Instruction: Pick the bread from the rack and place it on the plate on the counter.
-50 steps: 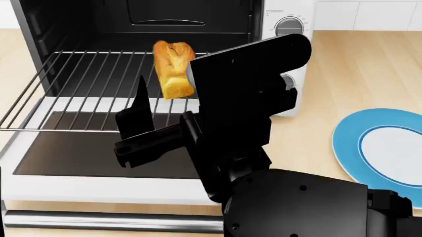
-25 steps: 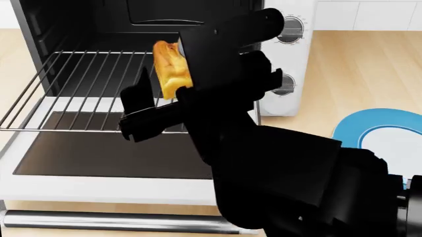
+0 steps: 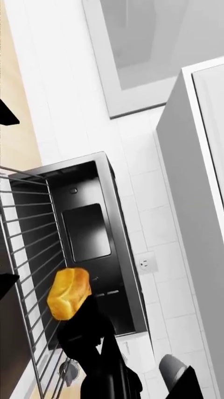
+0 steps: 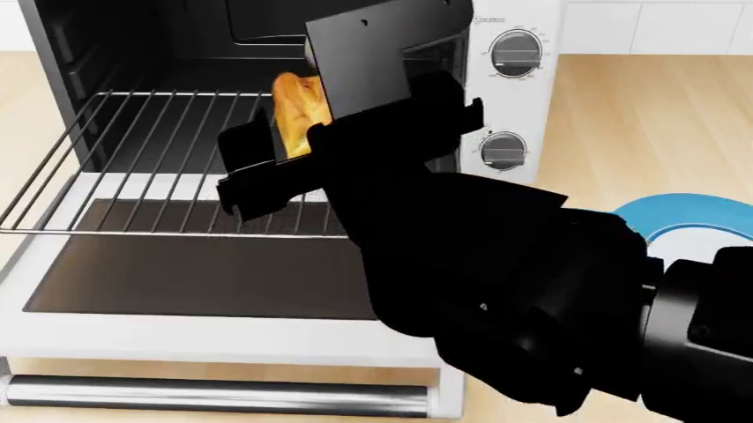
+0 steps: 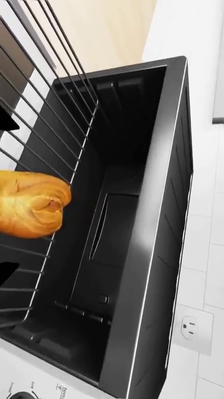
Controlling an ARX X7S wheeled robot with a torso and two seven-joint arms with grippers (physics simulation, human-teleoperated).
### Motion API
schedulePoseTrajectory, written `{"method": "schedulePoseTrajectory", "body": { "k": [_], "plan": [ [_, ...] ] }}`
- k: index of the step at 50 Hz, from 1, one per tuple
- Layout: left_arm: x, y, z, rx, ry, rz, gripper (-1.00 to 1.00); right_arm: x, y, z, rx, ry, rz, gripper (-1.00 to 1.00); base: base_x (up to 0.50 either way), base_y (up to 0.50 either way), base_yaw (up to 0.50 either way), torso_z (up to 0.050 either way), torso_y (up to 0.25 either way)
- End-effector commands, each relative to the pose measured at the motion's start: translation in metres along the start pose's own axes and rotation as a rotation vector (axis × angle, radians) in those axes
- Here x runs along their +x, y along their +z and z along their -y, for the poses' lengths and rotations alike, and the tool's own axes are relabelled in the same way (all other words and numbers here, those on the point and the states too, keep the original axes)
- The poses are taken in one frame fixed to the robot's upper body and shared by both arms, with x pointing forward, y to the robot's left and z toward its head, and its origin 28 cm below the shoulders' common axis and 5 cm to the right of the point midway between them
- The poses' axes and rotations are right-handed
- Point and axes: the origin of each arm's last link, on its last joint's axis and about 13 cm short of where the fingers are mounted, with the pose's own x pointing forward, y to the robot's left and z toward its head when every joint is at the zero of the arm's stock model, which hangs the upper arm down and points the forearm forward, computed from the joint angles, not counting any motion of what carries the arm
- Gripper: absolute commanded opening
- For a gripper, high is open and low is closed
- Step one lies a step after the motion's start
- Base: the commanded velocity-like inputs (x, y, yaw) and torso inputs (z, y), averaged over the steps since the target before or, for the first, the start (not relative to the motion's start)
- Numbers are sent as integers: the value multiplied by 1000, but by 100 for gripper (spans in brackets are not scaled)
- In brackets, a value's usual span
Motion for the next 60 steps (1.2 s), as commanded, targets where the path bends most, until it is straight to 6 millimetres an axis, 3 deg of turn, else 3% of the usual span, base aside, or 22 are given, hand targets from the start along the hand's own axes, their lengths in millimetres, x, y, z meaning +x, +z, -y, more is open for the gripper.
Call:
{"method": "schedulePoseTrajectory", "body": {
  "k": [1, 60],
  "plan": [
    [-1, -2, -2, 1, 7, -7, 100, 18, 1, 0, 2, 9, -38, 100, 0, 0, 0, 0, 0],
    [-5, -5, -2, 0, 13, -26, 100, 52, -27, 2, 38, -14, -128, 100, 0, 0, 0, 0, 0]
  ]
}}
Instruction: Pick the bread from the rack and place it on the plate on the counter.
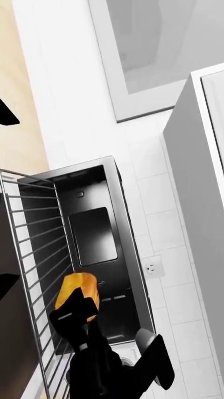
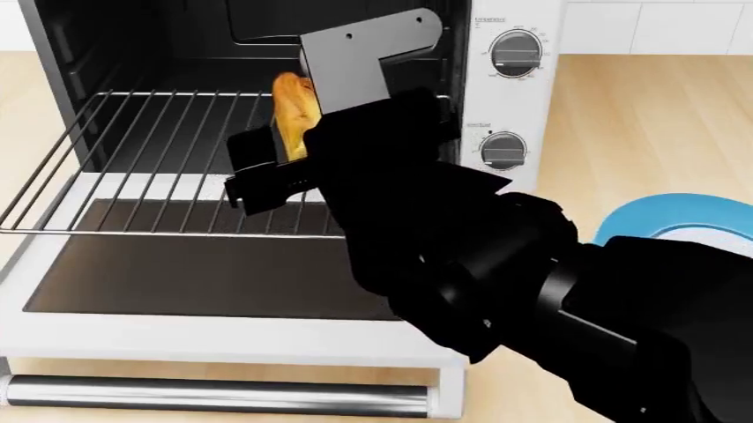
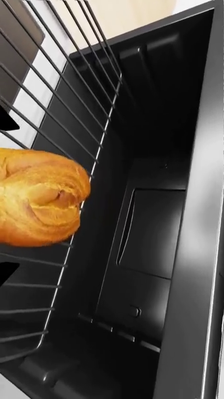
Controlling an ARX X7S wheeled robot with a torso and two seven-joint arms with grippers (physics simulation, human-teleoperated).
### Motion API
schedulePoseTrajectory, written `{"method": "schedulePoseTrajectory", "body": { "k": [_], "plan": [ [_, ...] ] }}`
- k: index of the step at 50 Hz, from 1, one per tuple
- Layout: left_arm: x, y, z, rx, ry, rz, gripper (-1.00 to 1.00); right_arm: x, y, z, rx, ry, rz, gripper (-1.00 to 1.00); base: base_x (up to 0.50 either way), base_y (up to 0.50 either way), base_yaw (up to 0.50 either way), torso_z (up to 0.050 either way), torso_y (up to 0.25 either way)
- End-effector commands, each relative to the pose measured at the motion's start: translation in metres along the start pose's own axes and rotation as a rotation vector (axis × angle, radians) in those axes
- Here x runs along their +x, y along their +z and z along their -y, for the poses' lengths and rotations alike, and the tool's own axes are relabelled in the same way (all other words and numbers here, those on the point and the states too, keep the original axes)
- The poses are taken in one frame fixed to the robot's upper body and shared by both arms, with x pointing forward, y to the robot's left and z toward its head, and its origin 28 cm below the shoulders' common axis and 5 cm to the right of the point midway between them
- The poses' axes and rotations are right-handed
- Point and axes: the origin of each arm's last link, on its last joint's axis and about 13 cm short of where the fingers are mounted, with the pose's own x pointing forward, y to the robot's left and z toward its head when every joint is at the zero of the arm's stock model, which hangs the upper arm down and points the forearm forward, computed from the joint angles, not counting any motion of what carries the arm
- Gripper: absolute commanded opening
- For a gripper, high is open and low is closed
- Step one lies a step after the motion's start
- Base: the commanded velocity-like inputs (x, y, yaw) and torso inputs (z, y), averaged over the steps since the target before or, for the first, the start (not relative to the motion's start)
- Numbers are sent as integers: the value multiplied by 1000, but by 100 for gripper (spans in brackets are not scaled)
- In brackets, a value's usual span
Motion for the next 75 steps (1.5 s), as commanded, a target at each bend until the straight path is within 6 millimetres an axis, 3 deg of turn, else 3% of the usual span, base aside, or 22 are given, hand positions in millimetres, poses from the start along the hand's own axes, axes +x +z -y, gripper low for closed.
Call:
{"method": "schedulePoseTrajectory", "body": {
  "k": [1, 31, 32, 47, 75],
  "plan": [
    [-1, -1, 0, -3, 0, -6, 100, 5, -7, -1, 10, 0, -18, 100, 0, 0, 0, 0, 0],
    [-5, -4, 0, -3, -2, -16, 100, 17, -23, -3, 31, 14, -51, 100, 0, 0, 0, 0, 0],
    [-5, -3, 0, -4, -1, -16, 100, 16, -24, -4, 18, 9, -47, -100, 0, 0, 0, 0, 0],
    [-6, -4, -1, -7, 5, -21, 100, 2, -25, -11, 29, 35, -8, -100, 0, 0, 0, 0, 0],
    [-9, -9, 1, -20, 0, -24, 100, -135, -31, 3, -46, -7, 234, -100, 0, 0, 0, 0, 0]
  ]
}}
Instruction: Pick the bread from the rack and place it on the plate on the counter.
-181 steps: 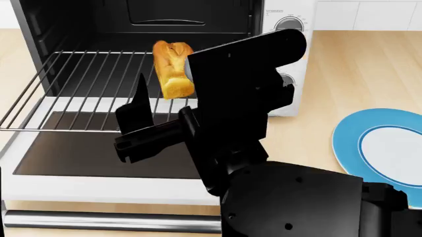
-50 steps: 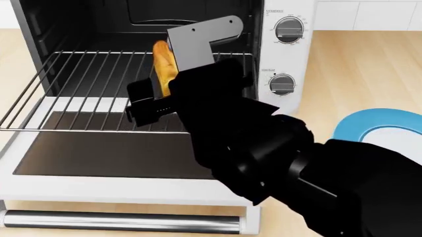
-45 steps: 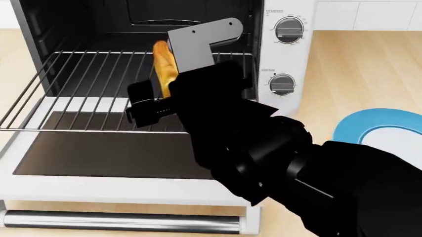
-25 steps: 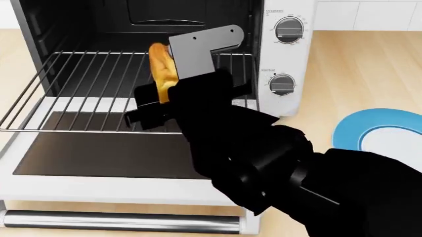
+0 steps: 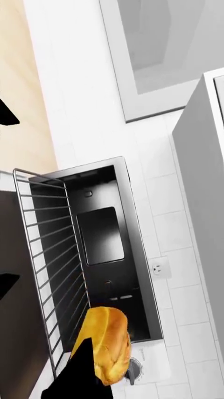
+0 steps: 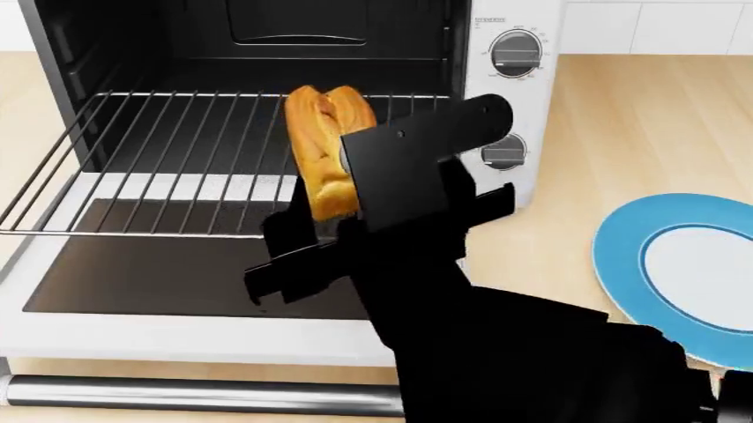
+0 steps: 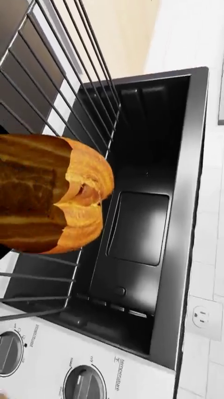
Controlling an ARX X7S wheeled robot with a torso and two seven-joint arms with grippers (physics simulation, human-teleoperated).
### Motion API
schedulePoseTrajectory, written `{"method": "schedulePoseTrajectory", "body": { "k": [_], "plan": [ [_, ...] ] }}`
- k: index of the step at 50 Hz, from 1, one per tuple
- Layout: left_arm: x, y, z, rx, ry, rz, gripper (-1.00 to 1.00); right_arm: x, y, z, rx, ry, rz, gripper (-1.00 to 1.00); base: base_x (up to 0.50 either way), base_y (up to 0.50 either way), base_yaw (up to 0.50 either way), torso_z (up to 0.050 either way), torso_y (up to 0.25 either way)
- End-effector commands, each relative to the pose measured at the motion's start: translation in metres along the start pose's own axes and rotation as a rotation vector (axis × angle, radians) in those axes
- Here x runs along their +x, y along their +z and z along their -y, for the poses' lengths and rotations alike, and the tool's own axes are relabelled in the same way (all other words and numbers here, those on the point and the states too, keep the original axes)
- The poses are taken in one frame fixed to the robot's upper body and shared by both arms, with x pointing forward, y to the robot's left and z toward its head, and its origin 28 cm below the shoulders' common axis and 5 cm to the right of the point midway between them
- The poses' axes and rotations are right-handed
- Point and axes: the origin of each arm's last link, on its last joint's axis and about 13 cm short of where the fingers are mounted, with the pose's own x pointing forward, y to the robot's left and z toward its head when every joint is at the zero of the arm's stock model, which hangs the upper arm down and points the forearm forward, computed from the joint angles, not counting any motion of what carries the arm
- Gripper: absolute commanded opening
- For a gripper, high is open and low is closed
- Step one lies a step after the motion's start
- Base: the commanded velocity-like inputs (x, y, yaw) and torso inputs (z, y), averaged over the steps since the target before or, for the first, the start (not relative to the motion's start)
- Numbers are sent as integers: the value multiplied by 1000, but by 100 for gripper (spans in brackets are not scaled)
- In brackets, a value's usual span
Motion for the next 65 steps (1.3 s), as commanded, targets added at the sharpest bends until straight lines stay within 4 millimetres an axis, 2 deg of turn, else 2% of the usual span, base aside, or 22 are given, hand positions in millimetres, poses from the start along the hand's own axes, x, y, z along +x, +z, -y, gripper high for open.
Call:
{"method": "schedulePoseTrajectory", "body": {
  "k": [1, 8, 21, 35, 43, 50, 57, 65],
  "plan": [
    [-1, -1, 1, -3, -3, -1, 100, -53, 10, 9, -14, -21, 98, -100, 0, 0, 0, 0, 0],
    [-2, -1, 2, -2, -5, 0, 100, -71, 14, 22, -26, -74, 120, -100, 0, 0, 0, 0, 0],
    [-1, -1, 3, 0, -10, 0, 100, -89, 23, 64, -42, -250, 108, -100, 0, 0, 0, 0, 0],
    [0, -1, 3, -2, -14, 2, 100, -86, 18, 119, -17, -461, 12, -100, 0, 0, 0, 0, 0],
    [-1, -1, 3, 2, -7, -1, 100, -91, 19, 127, -5, -536, -32, -100, 0, 0, 0, 0, 0],
    [1, -1, 4, 4, -9, -1, 100, -79, 21, 147, 12, -593, -89, -100, 0, 0, 0, 0, 0],
    [3, 0, 5, 12, -12, -3, 100, -60, 19, 166, 36, -620, -137, -100, 0, 0, 0, 0, 0],
    [5, -1, 6, 17, -16, -5, 100, -49, 13, 180, 56, -645, -178, -100, 0, 0, 0, 0, 0]
  ]
}}
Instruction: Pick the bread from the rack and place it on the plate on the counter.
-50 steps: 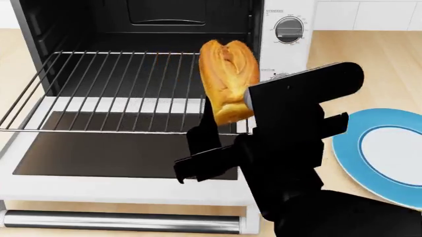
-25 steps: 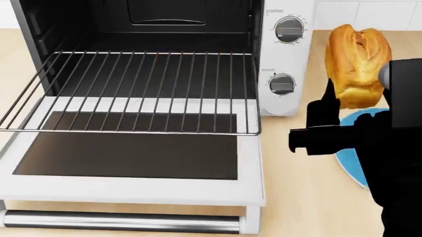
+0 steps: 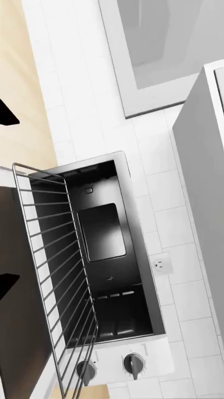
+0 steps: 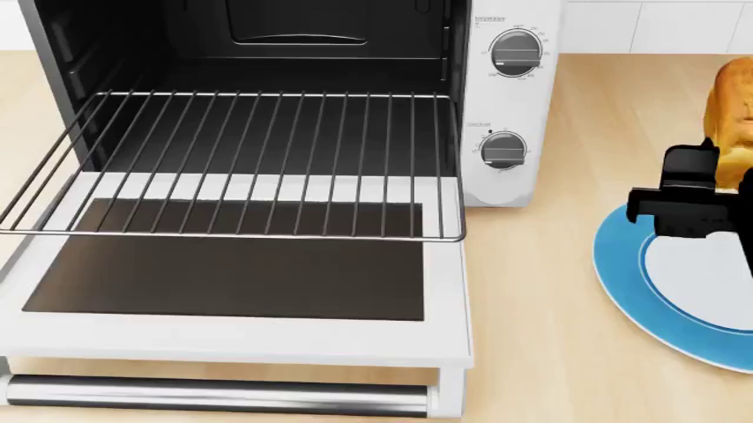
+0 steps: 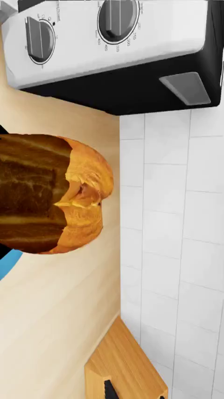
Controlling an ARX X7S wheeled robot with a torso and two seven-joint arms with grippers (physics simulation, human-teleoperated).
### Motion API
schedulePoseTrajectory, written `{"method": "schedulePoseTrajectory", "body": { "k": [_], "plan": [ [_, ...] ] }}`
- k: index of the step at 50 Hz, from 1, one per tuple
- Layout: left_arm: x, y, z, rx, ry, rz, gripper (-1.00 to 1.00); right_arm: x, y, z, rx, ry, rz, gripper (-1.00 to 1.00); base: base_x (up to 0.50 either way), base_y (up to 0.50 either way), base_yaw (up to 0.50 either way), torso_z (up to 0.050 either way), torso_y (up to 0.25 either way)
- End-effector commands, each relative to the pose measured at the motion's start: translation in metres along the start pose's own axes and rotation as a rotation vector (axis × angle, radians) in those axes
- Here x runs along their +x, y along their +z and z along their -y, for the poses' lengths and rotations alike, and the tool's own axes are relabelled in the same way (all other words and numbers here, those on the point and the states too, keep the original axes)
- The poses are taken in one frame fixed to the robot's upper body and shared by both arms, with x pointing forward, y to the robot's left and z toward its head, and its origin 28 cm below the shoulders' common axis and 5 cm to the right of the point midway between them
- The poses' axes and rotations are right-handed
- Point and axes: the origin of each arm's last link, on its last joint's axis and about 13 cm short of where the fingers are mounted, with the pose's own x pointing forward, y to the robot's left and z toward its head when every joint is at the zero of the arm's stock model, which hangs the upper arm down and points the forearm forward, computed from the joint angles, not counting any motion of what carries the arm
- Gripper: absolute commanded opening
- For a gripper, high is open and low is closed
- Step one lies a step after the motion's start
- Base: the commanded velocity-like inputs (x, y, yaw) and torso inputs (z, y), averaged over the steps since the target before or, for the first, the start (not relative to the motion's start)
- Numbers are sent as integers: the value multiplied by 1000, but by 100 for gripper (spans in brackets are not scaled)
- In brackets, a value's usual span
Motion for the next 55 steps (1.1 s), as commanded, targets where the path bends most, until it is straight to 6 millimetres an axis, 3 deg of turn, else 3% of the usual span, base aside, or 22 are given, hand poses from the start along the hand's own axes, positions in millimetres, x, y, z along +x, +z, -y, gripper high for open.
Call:
{"method": "schedulePoseTrajectory", "body": {
  "k": [1, 25, 55],
  "plan": [
    [3, 0, 2, 8, -5, -3, 100, 27, 2, 10, -6, -49, -41, -100, 0, 0, 0, 0, 0],
    [8, 0, 6, 20, -13, -17, 100, 67, -5, 8, -8, -79, -140, -100, 0, 0, 0, 0, 1],
    [7, -2, 9, 28, -14, -33, 100, 108, -46, 10, -1, -91, -253, -100, 0, 0, 0, 0, 0]
  ]
}}
